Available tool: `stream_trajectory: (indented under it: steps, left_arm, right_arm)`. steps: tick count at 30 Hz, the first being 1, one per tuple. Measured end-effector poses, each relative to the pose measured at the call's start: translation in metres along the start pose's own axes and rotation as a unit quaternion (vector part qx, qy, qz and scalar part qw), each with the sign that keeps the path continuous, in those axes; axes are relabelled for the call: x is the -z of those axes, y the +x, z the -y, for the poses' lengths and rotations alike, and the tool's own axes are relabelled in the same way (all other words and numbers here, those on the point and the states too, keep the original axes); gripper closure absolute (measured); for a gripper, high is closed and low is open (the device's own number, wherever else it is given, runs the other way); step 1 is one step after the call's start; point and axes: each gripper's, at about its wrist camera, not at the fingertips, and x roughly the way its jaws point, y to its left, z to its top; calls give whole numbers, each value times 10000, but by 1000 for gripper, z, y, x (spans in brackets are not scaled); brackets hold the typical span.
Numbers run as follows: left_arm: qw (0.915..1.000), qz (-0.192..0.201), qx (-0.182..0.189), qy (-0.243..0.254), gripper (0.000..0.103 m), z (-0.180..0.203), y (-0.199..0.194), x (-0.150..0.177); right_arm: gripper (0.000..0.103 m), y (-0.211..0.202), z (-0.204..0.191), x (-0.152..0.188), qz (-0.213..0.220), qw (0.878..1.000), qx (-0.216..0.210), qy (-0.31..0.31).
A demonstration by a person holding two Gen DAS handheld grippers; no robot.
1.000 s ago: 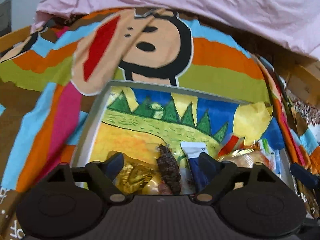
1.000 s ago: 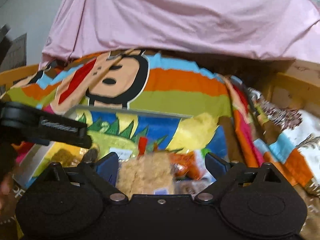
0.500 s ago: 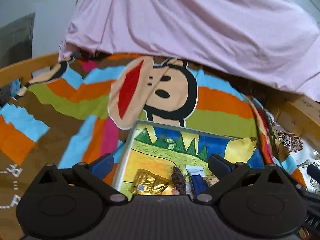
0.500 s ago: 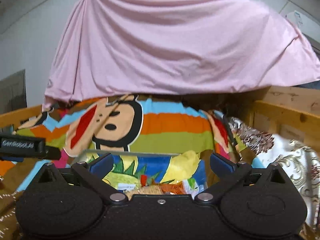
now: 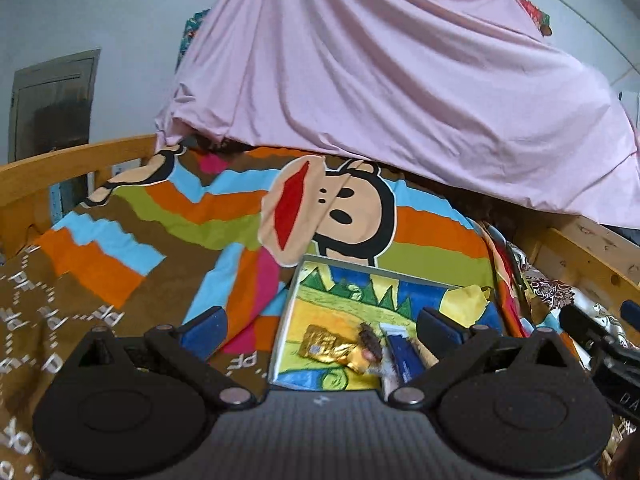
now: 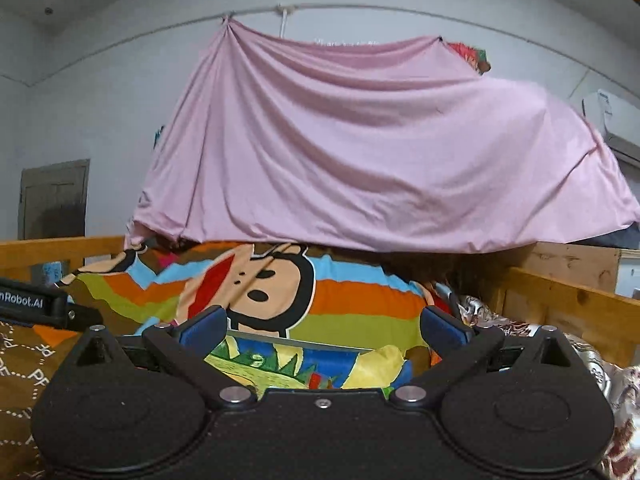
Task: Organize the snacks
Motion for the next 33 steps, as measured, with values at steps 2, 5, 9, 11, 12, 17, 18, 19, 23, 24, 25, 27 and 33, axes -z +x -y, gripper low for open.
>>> stream_trajectory:
  steps: [2, 5, 9, 11, 12, 17, 18, 19, 23, 24, 25, 27, 33]
  left_arm:
    - [10000, 42, -23, -40, 1, -7, -10, 8]
    - [9999, 75, -109, -10, 1, -10, -23, 18]
    - [9991, 377, 53, 170, 0, -5, -43, 30]
    - [9984, 526, 191, 114, 0, -4, -50, 38]
    - [9982, 532, 259, 131, 0, -4, -51, 43]
    - [9961, 360, 356, 728, 0, 3, -46, 66]
    - [9958, 298, 314, 801, 0, 3, -43, 71]
    - [9963, 210, 292, 787, 0, 2, -39, 75]
    - [9986, -216, 220, 434, 0, -5, -25, 83]
    - [9986, -293, 147, 409, 0, -7, -22, 85]
    - [9983, -397, 66, 418, 0, -8, -19, 87]
    - [9977, -515, -8, 435, 0, -11, -15, 90]
    - [9961, -848, -22, 253, 0, -20, -7, 98]
  right_arm:
    - [1, -13, -2, 6, 58, 10000, 52, 21]
    - [1, -29, -4, 15, 82, 9998, 174, -5]
    - [1, -47, -5, 26, -36, 9993, 316, 202]
    - [1, -56, -6, 32, -110, 9987, 401, 286]
    - [1, -60, -7, 34, -166, 9985, 435, 299]
    - [1, -73, -14, 47, -539, 9961, 627, 293]
    - [1, -74, -15, 50, -637, 9953, 662, 298]
    - [1, -74, -15, 53, -713, 9947, 686, 289]
    - [1, -63, -19, 62, -1081, 9913, 735, 164]
    - [1, -59, -19, 65, -1192, 9902, 713, 157]
    - [1, -55, -20, 68, -1301, 9888, 708, 157]
    - [1, -49, -22, 73, -1500, 9864, 663, 135]
    - [1, -43, -26, 81, -1777, 9826, 530, 132]
